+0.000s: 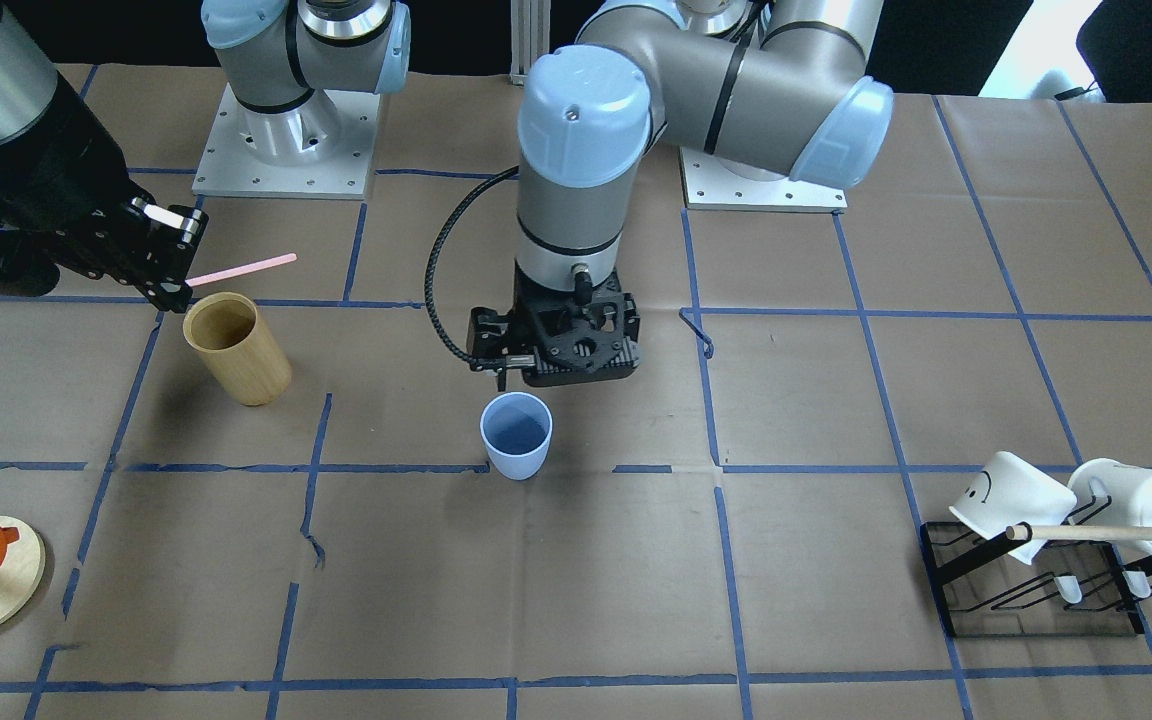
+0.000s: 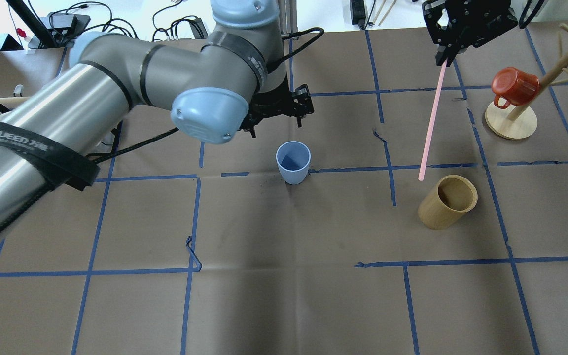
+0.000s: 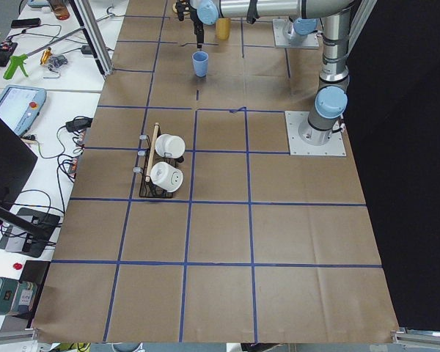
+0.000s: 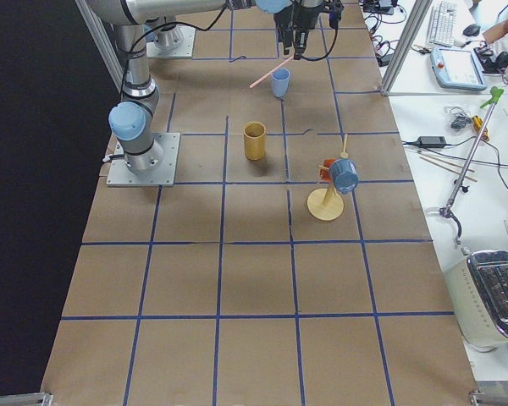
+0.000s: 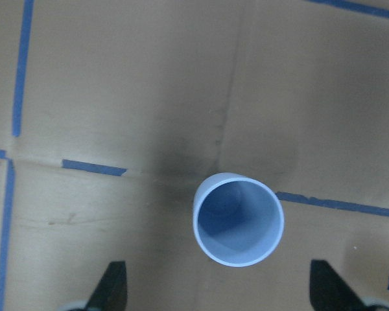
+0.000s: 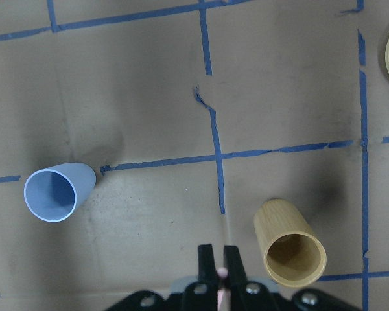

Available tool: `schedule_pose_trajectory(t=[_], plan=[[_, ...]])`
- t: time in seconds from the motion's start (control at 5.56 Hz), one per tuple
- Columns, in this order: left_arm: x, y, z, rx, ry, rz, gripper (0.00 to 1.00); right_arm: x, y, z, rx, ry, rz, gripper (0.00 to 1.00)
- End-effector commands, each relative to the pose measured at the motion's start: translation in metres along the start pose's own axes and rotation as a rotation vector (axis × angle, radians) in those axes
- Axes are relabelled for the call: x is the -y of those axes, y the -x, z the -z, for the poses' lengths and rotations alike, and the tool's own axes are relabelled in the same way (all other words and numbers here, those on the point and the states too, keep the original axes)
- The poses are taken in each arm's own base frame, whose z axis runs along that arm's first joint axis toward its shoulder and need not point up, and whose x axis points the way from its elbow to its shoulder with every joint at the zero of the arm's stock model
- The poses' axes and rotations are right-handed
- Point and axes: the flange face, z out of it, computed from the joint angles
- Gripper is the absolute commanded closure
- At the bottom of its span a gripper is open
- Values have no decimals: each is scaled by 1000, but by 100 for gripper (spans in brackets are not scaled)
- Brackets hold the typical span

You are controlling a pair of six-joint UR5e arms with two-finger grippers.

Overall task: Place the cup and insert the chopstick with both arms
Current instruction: 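Release the blue cup with left while right moves chopstick above it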

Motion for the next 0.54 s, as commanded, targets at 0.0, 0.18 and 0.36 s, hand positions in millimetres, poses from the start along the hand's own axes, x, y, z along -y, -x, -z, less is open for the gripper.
schedule_pose_trajectory(t=[0.0, 0.18, 0.36], plan=[[-10, 80, 89, 8, 59, -93, 1, 25, 45, -2, 4, -46, 1, 91], [-21, 106, 121, 15, 54, -155, 1, 42, 99, -8, -11, -65, -17, 91], [-29, 124, 140, 10, 20, -192, 1, 49, 164, -23, -31, -82, -35, 91]])
